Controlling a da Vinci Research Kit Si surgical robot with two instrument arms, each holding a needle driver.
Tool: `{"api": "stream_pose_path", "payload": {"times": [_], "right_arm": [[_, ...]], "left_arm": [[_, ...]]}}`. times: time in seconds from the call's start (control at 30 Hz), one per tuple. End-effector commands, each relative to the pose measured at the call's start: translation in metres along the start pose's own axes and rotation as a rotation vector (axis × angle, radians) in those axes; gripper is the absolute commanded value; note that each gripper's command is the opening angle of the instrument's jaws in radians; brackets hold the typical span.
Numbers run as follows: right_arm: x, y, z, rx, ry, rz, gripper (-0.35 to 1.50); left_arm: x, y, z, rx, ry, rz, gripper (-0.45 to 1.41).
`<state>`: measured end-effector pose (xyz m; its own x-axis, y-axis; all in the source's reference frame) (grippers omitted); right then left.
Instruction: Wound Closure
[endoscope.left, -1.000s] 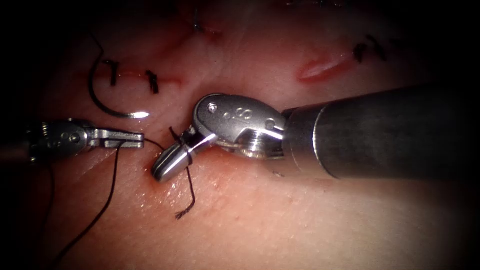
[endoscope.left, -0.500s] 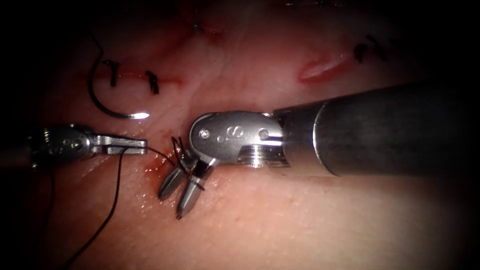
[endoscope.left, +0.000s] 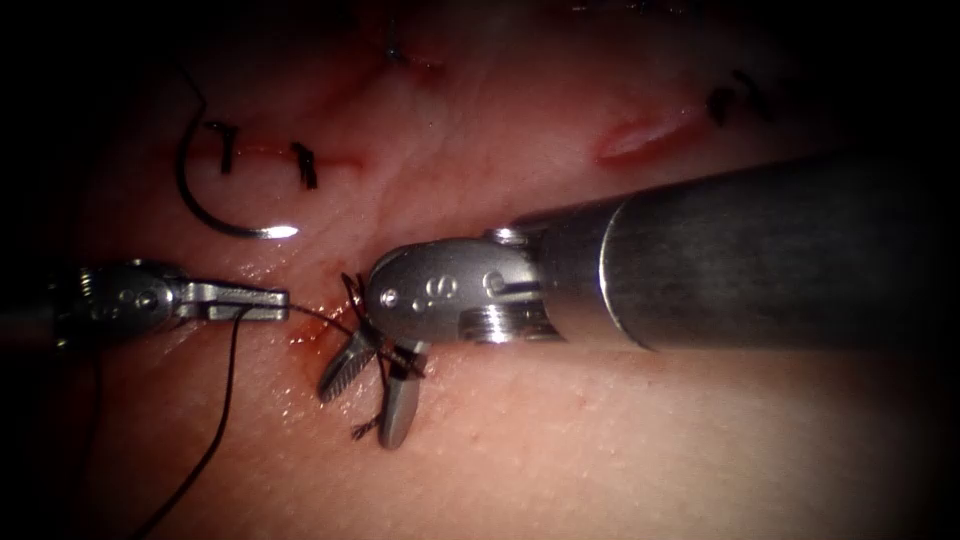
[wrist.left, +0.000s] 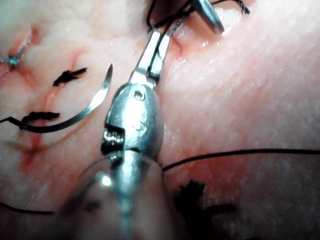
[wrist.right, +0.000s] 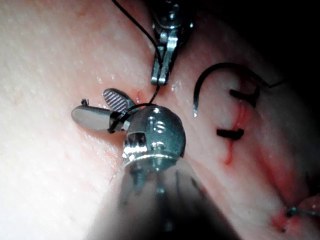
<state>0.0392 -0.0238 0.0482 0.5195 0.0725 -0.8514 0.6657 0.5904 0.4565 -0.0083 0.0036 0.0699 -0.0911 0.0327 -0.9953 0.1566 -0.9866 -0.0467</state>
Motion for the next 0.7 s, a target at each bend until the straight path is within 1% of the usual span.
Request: {"api": "stream_pose_path", "payload": {"times": [0.03,0.07,0.1,0.13,0.17,0.43,0.53,0.6,0.7], "right_arm": [[0.0003,0.0009,0.0007,0.000,-0.001,-0.004,0.51],[0.0003,0.0010,0.0007,0.000,-0.001,-0.004,0.39],[0.0003,0.0010,0.0007,0.000,-0.001,-0.004,0.09],[0.0003,0.0010,0.0007,0.003,-0.001,-0.004,-0.32],[0.0003,0.0009,0.0007,0.006,0.000,-0.004,-0.35],[0.0006,0.0008,0.0006,0.027,0.002,-0.004,-0.35],[0.0009,0.0011,-0.0007,0.007,0.007,0.003,-0.35],[0.0012,0.0015,-0.0021,-0.021,0.013,0.014,-0.35],[0.0014,0.0023,-0.0043,-0.068,0.057,0.033,-0.35]], "left_arm": [[-0.0005,-0.0003,0.0006,0.000,0.000,0.002,-0.45],[-0.0004,-0.0002,0.0006,0.001,0.000,0.002,-0.45],[-0.0003,-0.0001,0.0006,0.001,-0.001,0.001,-0.45],[-0.0003,-0.0001,0.0006,0.002,-0.001,0.001,-0.45],[-0.0002,0.0000,0.0006,0.002,-0.002,0.001,-0.45],[0.0004,0.0010,0.0006,0.001,-0.003,-0.009,-0.45],[0.0005,0.0017,0.0005,0.001,-0.005,-0.006,-0.45],[0.0006,0.0024,0.0006,-0.006,-0.017,-0.002,-0.45],[0.0007,0.0038,0.0011,-0.011,-0.040,0.004,-0.45]]}}
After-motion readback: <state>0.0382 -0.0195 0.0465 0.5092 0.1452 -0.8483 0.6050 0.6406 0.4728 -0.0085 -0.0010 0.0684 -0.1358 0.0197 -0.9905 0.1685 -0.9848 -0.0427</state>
